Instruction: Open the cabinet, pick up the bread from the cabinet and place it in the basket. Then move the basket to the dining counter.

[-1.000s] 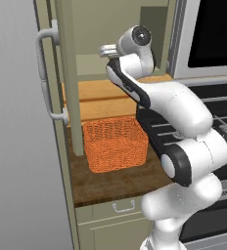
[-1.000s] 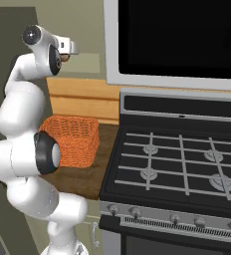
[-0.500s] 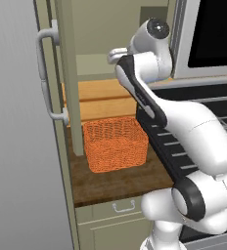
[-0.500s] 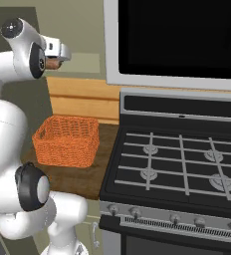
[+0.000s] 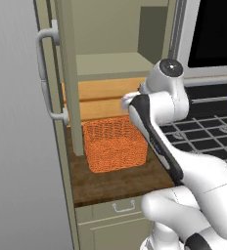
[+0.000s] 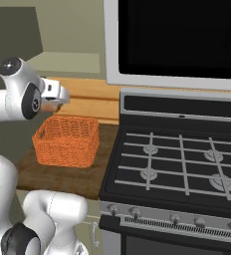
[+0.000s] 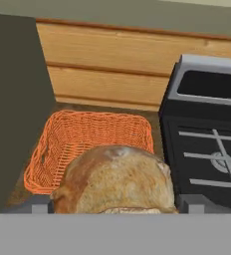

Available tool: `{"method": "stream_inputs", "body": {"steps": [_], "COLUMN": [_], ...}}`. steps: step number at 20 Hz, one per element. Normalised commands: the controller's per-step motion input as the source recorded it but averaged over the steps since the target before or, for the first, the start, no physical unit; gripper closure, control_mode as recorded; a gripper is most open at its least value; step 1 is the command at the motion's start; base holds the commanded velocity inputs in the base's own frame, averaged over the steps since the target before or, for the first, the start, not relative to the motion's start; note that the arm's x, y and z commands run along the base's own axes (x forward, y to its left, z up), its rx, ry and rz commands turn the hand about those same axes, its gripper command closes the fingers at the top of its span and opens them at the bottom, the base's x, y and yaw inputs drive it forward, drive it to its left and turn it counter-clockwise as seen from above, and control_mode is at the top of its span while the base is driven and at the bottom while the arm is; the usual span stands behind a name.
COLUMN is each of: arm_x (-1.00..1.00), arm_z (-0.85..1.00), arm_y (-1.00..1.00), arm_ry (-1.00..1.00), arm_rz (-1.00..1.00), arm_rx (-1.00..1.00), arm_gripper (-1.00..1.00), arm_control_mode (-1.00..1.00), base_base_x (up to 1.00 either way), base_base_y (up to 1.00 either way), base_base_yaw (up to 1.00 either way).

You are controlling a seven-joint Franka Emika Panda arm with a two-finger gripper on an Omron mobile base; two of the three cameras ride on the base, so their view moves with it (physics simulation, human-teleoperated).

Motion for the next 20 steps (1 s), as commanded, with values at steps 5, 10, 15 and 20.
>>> {"method": "stream_inputs", "body": {"steps": [5, 10, 15, 20], "arm_x": [0.04, 0.63, 0.64, 0.69], "arm_z": [-0.84, -0.54, -0.46, -0.44], "arm_y": [0.02, 0.05, 0.15, 0.11], "arm_ry": [0.25, 0.02, 0.07, 0.11], "arm_rz": [0.00, 0.00, 0.00, 0.00], "arm_rx": [-0.01, 0.00, 0.00, 0.00], "arm_gripper": [1.00, 1.00, 1.00, 1.00], "arm_control_mode": [-1.00, -1.00, -1.00, -1.00], "base_base_x": [0.00, 0.00, 0.00, 0.00], "base_base_y": [0.00, 0.00, 0.00, 0.00], "base_base_yaw": [0.00, 0.00, 0.00, 0.00]}}
